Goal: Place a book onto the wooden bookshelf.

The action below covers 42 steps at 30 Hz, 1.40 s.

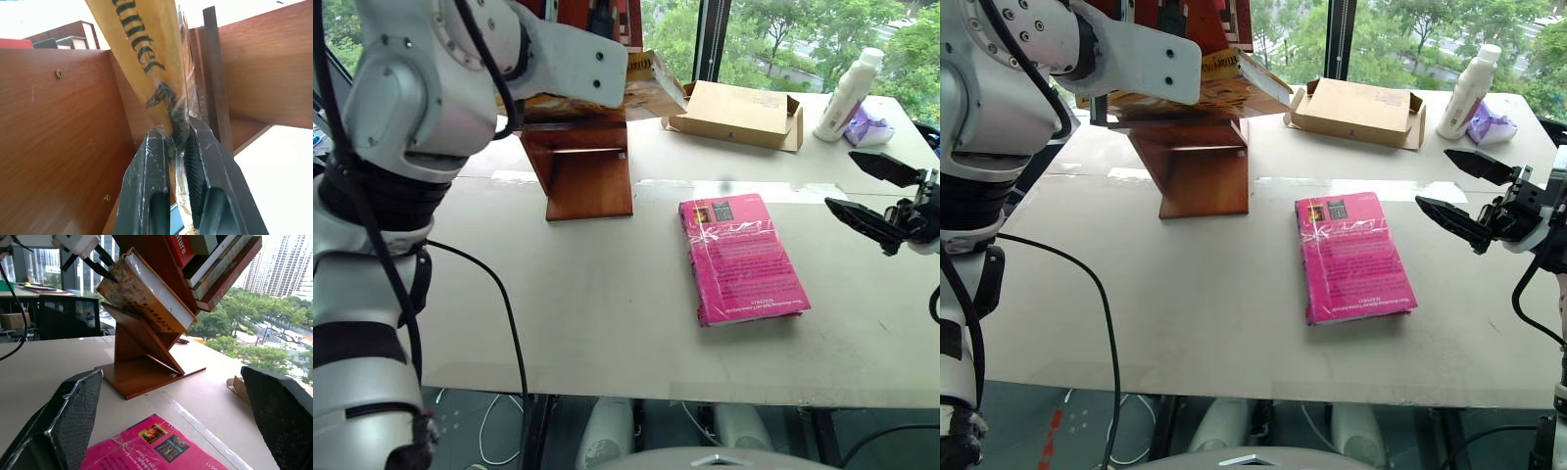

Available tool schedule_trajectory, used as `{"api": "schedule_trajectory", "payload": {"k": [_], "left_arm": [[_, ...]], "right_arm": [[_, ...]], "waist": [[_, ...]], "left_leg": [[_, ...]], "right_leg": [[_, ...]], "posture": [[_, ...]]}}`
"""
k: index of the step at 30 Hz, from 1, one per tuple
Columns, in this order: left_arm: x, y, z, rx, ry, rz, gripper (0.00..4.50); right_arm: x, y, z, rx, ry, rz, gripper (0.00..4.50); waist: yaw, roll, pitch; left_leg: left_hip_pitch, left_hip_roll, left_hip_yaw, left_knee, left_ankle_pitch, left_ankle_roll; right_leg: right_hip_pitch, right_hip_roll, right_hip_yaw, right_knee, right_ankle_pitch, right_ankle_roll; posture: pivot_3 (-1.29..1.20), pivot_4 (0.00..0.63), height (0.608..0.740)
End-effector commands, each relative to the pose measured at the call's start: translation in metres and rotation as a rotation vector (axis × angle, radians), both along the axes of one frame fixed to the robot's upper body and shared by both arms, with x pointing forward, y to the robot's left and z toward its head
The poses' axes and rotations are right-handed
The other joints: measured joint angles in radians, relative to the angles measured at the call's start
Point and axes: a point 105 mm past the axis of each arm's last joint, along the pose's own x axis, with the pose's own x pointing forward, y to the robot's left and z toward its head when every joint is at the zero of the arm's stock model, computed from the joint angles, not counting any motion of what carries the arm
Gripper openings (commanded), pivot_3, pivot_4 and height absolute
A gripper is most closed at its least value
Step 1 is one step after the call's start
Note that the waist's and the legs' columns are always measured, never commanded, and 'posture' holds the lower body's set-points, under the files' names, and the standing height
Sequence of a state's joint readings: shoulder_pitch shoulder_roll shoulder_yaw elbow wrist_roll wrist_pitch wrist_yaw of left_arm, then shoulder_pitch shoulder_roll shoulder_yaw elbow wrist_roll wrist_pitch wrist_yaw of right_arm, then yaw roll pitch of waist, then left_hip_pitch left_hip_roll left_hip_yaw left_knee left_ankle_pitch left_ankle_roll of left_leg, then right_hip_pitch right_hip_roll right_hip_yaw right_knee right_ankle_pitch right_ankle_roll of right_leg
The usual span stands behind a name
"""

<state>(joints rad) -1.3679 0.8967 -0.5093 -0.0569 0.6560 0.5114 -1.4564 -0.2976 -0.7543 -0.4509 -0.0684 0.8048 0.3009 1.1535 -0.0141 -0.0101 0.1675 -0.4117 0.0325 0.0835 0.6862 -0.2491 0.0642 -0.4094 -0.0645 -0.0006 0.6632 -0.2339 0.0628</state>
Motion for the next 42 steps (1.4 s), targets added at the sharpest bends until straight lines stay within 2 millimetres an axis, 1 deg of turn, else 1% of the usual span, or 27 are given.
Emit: {"api": "schedule_trajectory", "payload": {"k": [1,5,7,9,10,11,12,13,14,16,17,20,24,26,27,28,30,31,33,34,36,38,39,42], "left_arm": [[0.016,0.016,-0.017,-0.028,0.041,0.106,0.01],[0.027,0.012,-0.024,-0.048,0.046,0.126,0.01],[0.029,0.010,-0.026,-0.060,0.053,0.130,0.01],[0.028,0.009,-0.026,-0.078,0.059,0.126,0.97],[0.026,0.007,-0.023,-0.098,0.053,0.121,1.09],[0.025,0.006,-0.020,-0.110,0.047,0.118,1.58],[0.023,0.004,-0.016,-0.133,0.037,0.109,1.95],[0.019,0.003,-0.008,-0.169,0.022,0.102,2.07],[0.015,0.003,-0.002,-0.203,0.024,0.093,2.58],[0.004,0.008,0.008,-0.266,0.031,0.080,3.13],[-0.003,0.007,0.010,-0.314,0.053,0.061,3.55],[-0.031,0.003,0.024,-0.467,0.106,-0.037,3.55],[-0.069,-0.004,0.049,-0.693,0.103,-0.212,3.55],[-0.085,-0.004,0.053,-0.806,0.132,-0.265,3.55],[-0.094,-0.005,0.053,-0.867,0.168,-0.292,3.55],[-0.103,-0.007,0.049,-0.924,0.225,-0.326,3.55],[-0.115,-0.012,0.044,-0.980,0.301,-0.364,3.55],[-0.122,-0.014,0.041,-1.054,0.349,-0.402,3.55],[-0.128,-0.016,0.032,-1.202,0.441,-0.476,3.55],[-0.129,-0.015,0.020,-1.253,0.483,-0.493,3.55],[-0.127,-0.010,-0.006,-1.310,0.515,-0.466,3.55],[-0.126,-0.010,-0.021,-1.433,0.501,-0.493,3.55],[-0.124,-0.010,-0.033,-1.471,0.523,-0.469,3.55],[-0.121,-0.018,-0.062,-1.552,0.551,-0.403,3.55]], "right_arm": [[-0.008,-0.006,0.016,0.001,-0.054,-0.008,4.50],[-0.009,-0.009,0.018,0.008,-0.050,-0.007,4.50],[-0.010,-0.006,0.020,0.015,-0.054,0.006,4.50],[-0.010,-0.005,0.022,0.020,-0.057,0.015,4.50],[-0.010,-0.005,0.023,0.020,-0.056,0.021,4.50],[-0.011,-0.005,0.023,0.019,-0.055,0.024,4.50],[-0.011,-0.004,0.023,0.019,-0.055,0.027,4.50],[-0.011,-0.004,0.023,0.019,-0.054,0.030,4.50],[-0.011,-0.004,0.024,0.018,-0.053,0.031,4.50],[-0.011,-0.004,0.024,0.016,-0.050,0.035,4.50],[-0.011,-0.004,0.025,0.016,-0.049,0.037,4.50],[-0.012,-0.007,0.025,0.015,-0.044,0.038,4.50],[-0.014,-0.011,0.026,0.015,-0.029,0.036,4.50],[-0.015,-0.012,0.029,0.016,-0.027,0.038,4.50],[-0.016,-0.012,0.030,0.018,-0.026,0.040,4.50],[-0.017,-0.011,0.031,0.020,-0.026,0.043,4.50],[-0.018,-0.012,0.032,0.021,-0.025,0.045,4.50],[-0.018,-0.011,0.032,0.021,-0.024,0.047,4.50],[-0.021,-0.011,0.032,0.018,-0.019,0.050,4.50],[-0.022,-0.011,0.033,0.018,-0.018,0.051,4.50],[-0.025,-0.011,0.035,0.022,-0.019,0.052,4.50],[-0.027,-0.010,0.038,0.025,-0.021,0.053,4.50],[-0.027,-0.009,0.039,0.027,-0.020,0.054,4.50],[-0.028,-0.009,0.039,0.029,-0.014,0.050,4.50]], "waist": [[0.001,0.003,-0.002],[0.000,0.004,-0.002],[-0.003,0.004,-0.002],[-0.003,0.004,-0.003],[-0.003,0.004,-0.003],[-0.003,0.004,-0.002],[-0.002,0.004,-0.002],[-0.002,0.003,-0.001],[-0.001,0.000,0.000],[0.000,0.000,0.001],[0.000,0.000,0.001],[0.002,-0.001,0.001],[0.007,-0.001,0.001],[0.006,-0.001,0.001],[0.005,-0.001,0.001],[0.003,-0.001,0.001],[0.002,-0.001,0.001],[0.002,-0.001,0.001],[0.003,0.001,0.000],[0.004,0.002,-0.001],[-0.001,0.000,0.000],[-0.002,-0.003,0.002],[-0.002,-0.003,0.002],[0.000,-0.010,0.006]], "left_leg": [[0.000,0.000,0.000,0.000,0.000,0.000],[0.000,0.001,0.000,0.000,0.000,0.000],[-0.001,0.003,0.002,0.000,0.000,0.000],[0.000,0.004,0.003,-0.001,0.000,0.000],[0.000,0.004,0.003,-0.001,0.000,0.000],[0.000,0.004,0.003,-0.001,0.000,0.000],[-0.001,0.005,0.002,-0.001,0.000,0.000],[-0.001,0.005,0.003,-0.001,0.000,0.000],[-0.003,0.005,0.003,-0.001,0.000,0.000],[-0.006,0.006,0.004,-0.001,0.000,0.000],[-0.007,0.005,0.005,-0.001,0.000,0.000],[-0.010,0.005,0.004,-0.001,-0.002,0.001],[-0.021,0.005,0.003,-0.001,-0.001,0.000],[-0.021,0.005,0.003,-0.001,-0.001,-0.001],[-0.021,0.005,0.003,-0.001,-0.001,0.000],[-0.020,0.005,0.003,-0.001,-0.002,0.000],[-0.019,0.005,0.003,-0.001,-0.002,0.000],[-0.019,0.005,0.002,0.000,-0.002,0.000],[-0.019,0.005,0.002,0.000,-0.001,0.000],[-0.018,0.005,0.002,0.001,-0.001,0.000],[-0.015,0.004,0.001,0.001,-0.001,0.000],[-0.012,0.005,0.001,0.001,-0.001,-0.001],[-0.012,0.005,0.001,0.001,0.000,-0.002],[-0.004,0.005,0.001,0.000,0.000,-0.002]], "right_leg": [[0.000,0.000,0.000,0.000,0.000,0.000],[-0.001,0.002,0.002,0.001,0.000,-0.001],[-0.002,0.004,0.003,0.000,0.003,-0.004],[-0.003,0.007,0.006,0.000,0.004,-0.002],[-0.003,0.008,0.006,0.000,0.004,-0.002],[-0.003,0.009,0.006,0.000,0.004,-0.002],[-0.004,0.010,0.007,0.000,0.003,-0.004],[-0.005,0.010,0.007,0.000,0.003,-0.005],[-0.006,0.010,0.007,0.000,0.003,-0.005],[-0.008,0.010,0.008,-0.002,0.005,-0.002],[-0.009,0.010,0.009,-0.002,0.005,-0.001],[-0.011,0.010,0.010,-0.005,0.005,0.000],[-0.021,0.010,0.009,-0.006,0.004,0.000],[-0.021,0.010,0.009,-0.006,0.004,0.000],[-0.021,0.010,0.009,-0.006,0.004,0.000],[-0.021,0.010,0.009,-0.005,0.004,0.001],[-0.021,0.010,0.010,-0.004,0.004,0.001],[-0.020,0.010,0.009,-0.003,0.004,0.001],[-0.020,0.010,0.010,-0.002,0.004,0.001],[-0.019,0.010,0.010,-0.002,0.004,0.001],[-0.016,0.010,0.010,-0.001,0.004,0.001],[-0.013,0.011,0.011,-0.001,0.004,0.000],[-0.013,0.011,0.011,-0.002,0.004,0.001],[-0.005,0.011,0.011,-0.002,0.004,0.000]], "posture": [[0.00,0.150,0.740],[0.00,0.150,0.740],[0.00,0.150,0.740],[0.00,0.150,0.740],[0.00,0.150,0.740],[0.00,0.150,0.740],[0.00,0.150,0.740],[0.00,0.150,0.740],[0.00,0.150,0.740],[0.00,0.150,0.740],[0.00,0.150,0.740],[0.00,0.150,0.740],[0.00,0.150,0.740],[0.00,0.150,0.740],[0.00,0.150,0.740],[0.00,0.150,0.740],[0.00,0.150,0.740],[0.00,0.150,0.740],[0.00,0.150,0.740],[0.00,0.150,0.740],[0.00,0.150,0.740],[0.00,0.150,0.740],[0.00,0.150,0.740],[0.00,0.150,0.740]]}}
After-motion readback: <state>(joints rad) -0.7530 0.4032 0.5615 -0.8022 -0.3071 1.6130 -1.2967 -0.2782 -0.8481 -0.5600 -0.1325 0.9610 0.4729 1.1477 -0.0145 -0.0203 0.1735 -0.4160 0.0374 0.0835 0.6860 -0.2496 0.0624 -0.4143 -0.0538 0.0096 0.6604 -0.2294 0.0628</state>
